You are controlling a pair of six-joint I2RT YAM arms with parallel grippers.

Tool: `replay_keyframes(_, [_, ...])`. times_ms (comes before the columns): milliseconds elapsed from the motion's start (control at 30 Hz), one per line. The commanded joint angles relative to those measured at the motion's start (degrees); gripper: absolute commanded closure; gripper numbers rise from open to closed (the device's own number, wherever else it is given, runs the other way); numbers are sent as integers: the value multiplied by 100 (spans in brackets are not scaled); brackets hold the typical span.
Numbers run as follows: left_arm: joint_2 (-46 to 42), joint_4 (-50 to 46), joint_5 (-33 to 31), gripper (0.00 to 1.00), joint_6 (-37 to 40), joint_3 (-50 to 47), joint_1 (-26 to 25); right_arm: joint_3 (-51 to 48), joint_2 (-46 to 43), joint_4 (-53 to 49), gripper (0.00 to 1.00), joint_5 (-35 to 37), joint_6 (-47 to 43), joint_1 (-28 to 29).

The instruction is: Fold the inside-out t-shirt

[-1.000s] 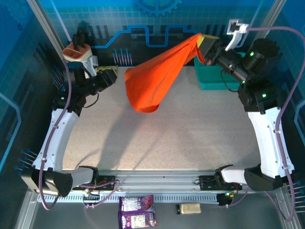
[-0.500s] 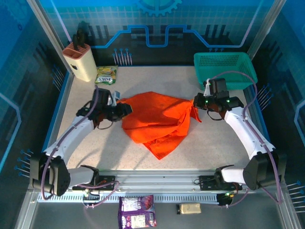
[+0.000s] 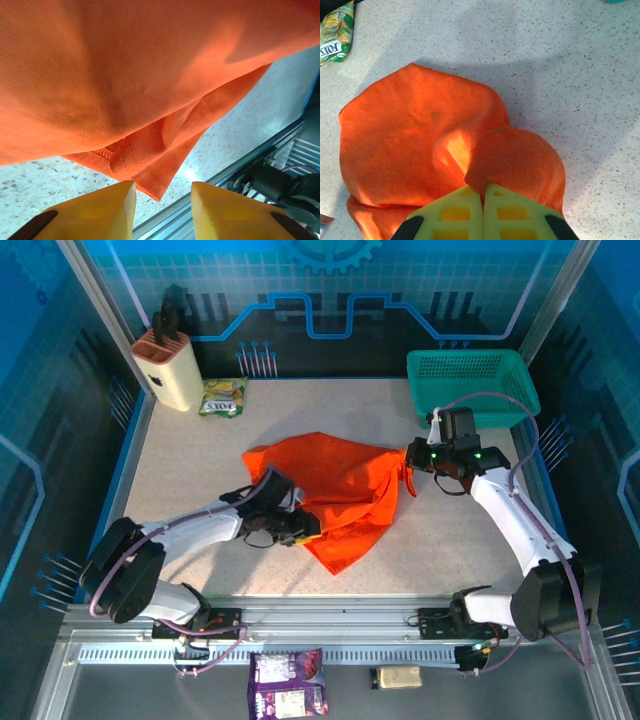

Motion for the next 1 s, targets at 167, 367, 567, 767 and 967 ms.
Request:
replay_keyframes(167, [662, 160, 65, 57, -318, 130, -386, 1, -112, 101, 100, -50, 76, -92])
replay_keyframes(367, [818, -107, -18, 53, -298, 260, -460, 1, -149, 100, 100, -116, 87, -96])
replay_keyframes(567, [894, -436, -273, 49, -309, 551, -713, -96, -232, 126, 100, -120, 102, -89])
replay_keyframes(767, [1116, -720, -472, 48, -232, 771, -777, -80, -275, 105, 100, -252, 173, -82])
replay_keyframes(967, [1220, -1040, -684, 44, -245, 978, -783, -38, -327, 34, 100, -239, 163, -83])
